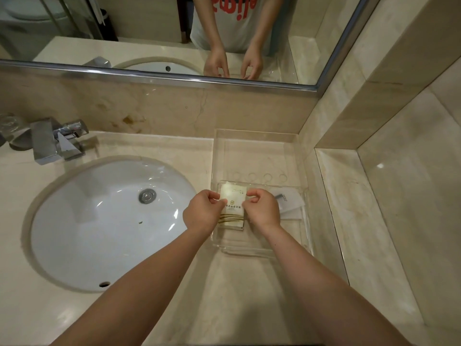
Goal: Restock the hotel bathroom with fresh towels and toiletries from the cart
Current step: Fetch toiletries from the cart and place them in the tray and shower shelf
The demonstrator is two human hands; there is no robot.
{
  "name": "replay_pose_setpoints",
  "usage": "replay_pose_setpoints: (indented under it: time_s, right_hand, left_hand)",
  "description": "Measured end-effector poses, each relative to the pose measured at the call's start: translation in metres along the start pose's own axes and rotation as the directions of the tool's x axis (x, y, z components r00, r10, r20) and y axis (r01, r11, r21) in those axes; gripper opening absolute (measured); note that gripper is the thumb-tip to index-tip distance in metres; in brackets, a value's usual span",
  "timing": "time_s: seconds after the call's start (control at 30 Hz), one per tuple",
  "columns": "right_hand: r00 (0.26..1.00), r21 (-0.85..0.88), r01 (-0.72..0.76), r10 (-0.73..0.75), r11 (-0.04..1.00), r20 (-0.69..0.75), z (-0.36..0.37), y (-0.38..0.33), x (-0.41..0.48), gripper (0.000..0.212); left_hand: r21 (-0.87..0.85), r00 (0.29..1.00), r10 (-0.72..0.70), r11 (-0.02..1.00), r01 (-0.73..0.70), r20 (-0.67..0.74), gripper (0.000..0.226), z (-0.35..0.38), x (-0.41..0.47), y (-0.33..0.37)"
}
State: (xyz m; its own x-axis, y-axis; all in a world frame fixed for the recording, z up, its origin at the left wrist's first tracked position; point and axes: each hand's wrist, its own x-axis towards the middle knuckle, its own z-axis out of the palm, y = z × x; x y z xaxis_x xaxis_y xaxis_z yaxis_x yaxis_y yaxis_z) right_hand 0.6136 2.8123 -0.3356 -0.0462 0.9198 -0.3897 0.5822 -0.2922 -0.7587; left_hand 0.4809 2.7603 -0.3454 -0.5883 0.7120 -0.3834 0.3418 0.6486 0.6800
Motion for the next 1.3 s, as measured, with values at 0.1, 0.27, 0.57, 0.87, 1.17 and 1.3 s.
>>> replay_pose_setpoints:
  time_s: [0.1,0.27,0.57,0.87,1.17,1.3]
  right_hand:
    - [1.0,-0.044,0.004,-0.003,0.999,0.014,0.001,0.002,0.004,0.031]
    - [0.998,0.009,0.048,-0.047,0.999,-0.045,-0.004,0.002,0.004,0.023]
    - [0.958,-0.505,0.214,-0.28,0.836,-0.056,-0.031,0.041,0.002,0.029]
    - [0.979,-0.561,0.125,-0.193,0.818,-0.063,-0.035,0.052,0.008,0.046]
    - [0.992,-0.436,0.11,-0.129,0.893,-0.015,-0.03,0.043,0.015,0.067]
    - [0.991,-0.43,0.109,-0.131,0.896,-0.021,-0.031,0.044,0.011,0.067]
  left_hand:
    - [0.114,1.0,0.029,0.993,-0.028,-0.009,0.017,0.0,0.004,-0.001]
    - [0.134,0.996,0.091,0.987,-0.087,-0.024,0.013,0.004,0.007,-0.003]
    - [0.122,0.847,0.481,0.849,-0.514,0.226,0.036,0.026,-0.006,0.009]
    - [0.312,0.789,0.519,0.729,-0.609,0.328,0.059,0.033,0.002,0.01]
    - [0.311,0.792,0.53,0.73,-0.608,0.305,0.064,0.036,0.006,0.014]
    - [0.238,0.814,0.512,0.784,-0.574,0.274,0.06,0.032,0.004,0.017]
